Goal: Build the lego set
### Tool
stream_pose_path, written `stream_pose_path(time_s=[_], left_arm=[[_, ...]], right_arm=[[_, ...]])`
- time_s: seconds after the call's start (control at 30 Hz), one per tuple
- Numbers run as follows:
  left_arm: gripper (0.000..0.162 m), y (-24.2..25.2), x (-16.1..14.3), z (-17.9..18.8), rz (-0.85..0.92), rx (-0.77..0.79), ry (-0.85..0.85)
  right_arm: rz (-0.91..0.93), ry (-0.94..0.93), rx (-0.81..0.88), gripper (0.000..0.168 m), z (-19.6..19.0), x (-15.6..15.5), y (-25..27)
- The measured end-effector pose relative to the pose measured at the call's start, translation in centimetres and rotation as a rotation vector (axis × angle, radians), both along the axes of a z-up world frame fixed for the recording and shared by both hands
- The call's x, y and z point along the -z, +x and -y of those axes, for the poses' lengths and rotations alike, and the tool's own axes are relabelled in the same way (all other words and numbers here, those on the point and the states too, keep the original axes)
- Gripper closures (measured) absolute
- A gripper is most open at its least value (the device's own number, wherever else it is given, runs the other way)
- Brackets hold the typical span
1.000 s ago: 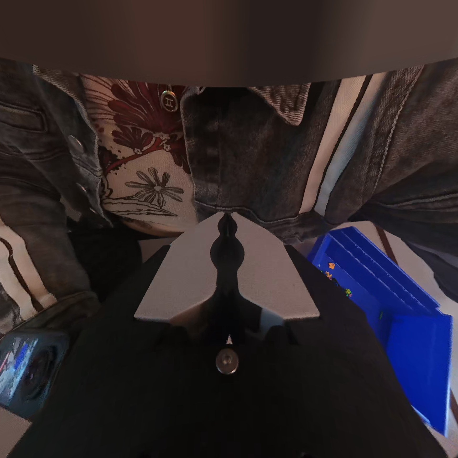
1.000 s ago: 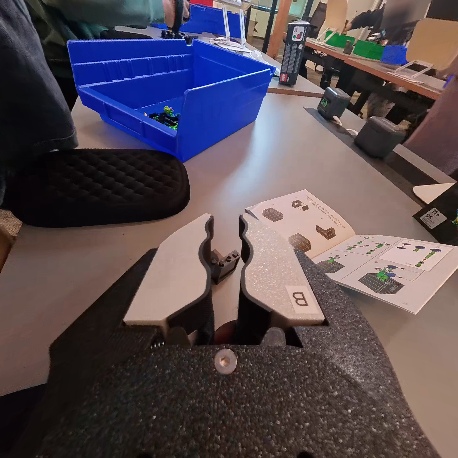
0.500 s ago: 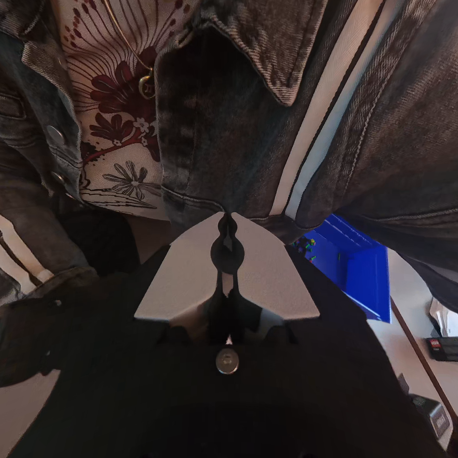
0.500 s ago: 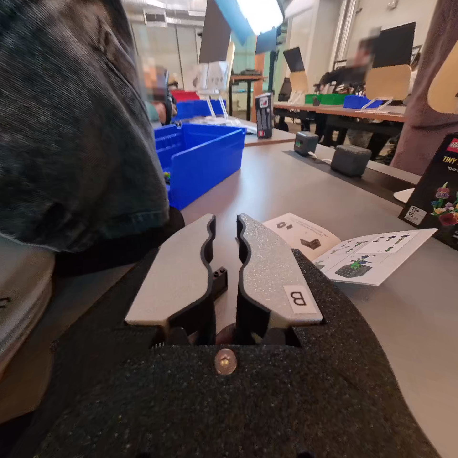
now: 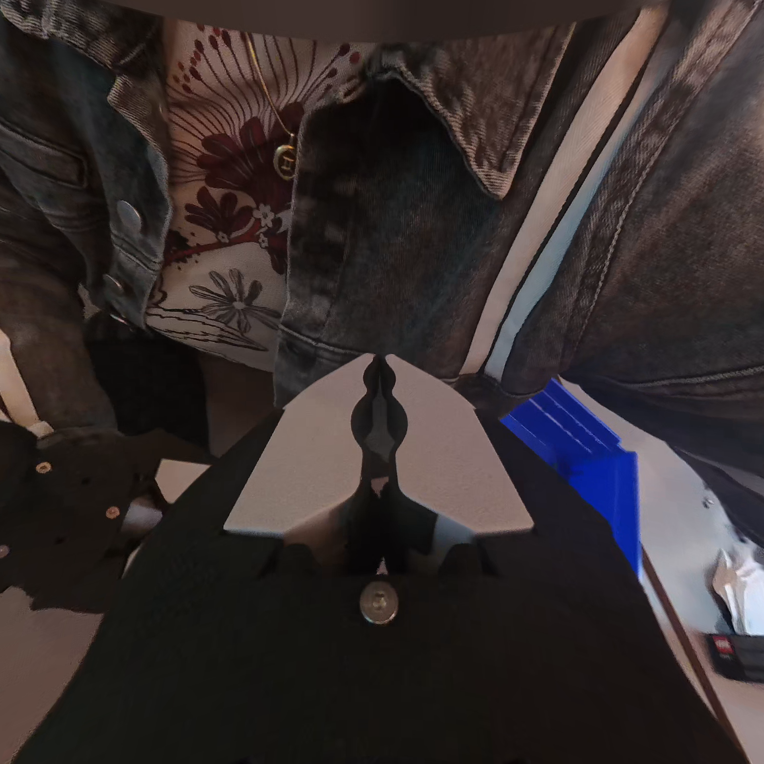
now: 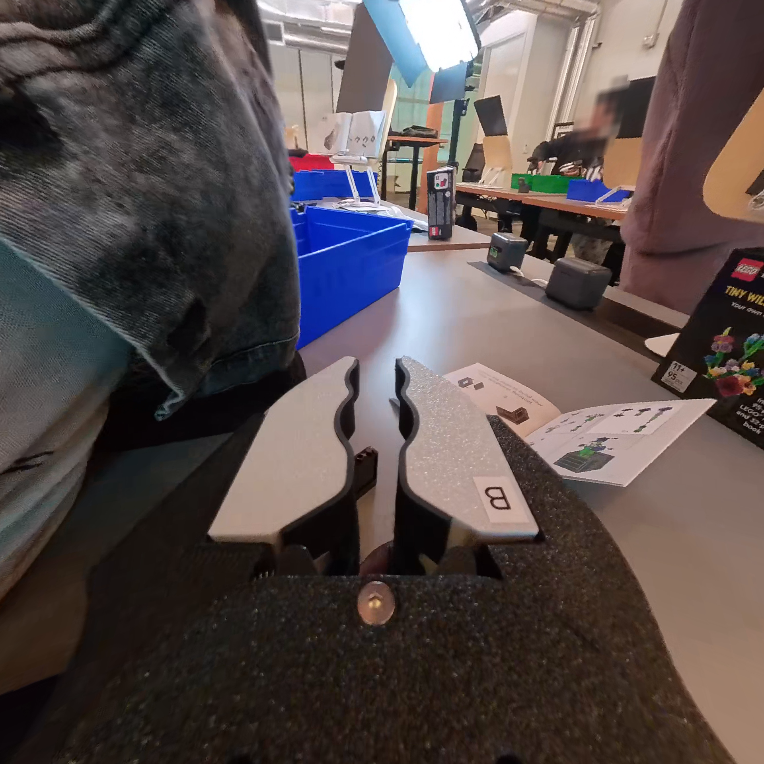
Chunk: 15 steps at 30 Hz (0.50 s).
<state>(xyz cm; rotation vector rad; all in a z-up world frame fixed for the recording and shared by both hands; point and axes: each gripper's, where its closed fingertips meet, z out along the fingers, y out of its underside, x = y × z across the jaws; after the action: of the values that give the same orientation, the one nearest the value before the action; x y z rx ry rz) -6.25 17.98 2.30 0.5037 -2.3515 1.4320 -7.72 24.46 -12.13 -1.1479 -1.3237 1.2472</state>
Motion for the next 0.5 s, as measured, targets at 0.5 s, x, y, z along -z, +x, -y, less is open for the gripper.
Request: stream_pose_path(time_s=[0.5], left_arm=[[0.157, 1.9, 0.6, 2.8, 0.523, -1.53, 0.523]], right_arm=[[0.055, 0.125, -0.056, 0.15, 1.9, 0.8, -0.3]])
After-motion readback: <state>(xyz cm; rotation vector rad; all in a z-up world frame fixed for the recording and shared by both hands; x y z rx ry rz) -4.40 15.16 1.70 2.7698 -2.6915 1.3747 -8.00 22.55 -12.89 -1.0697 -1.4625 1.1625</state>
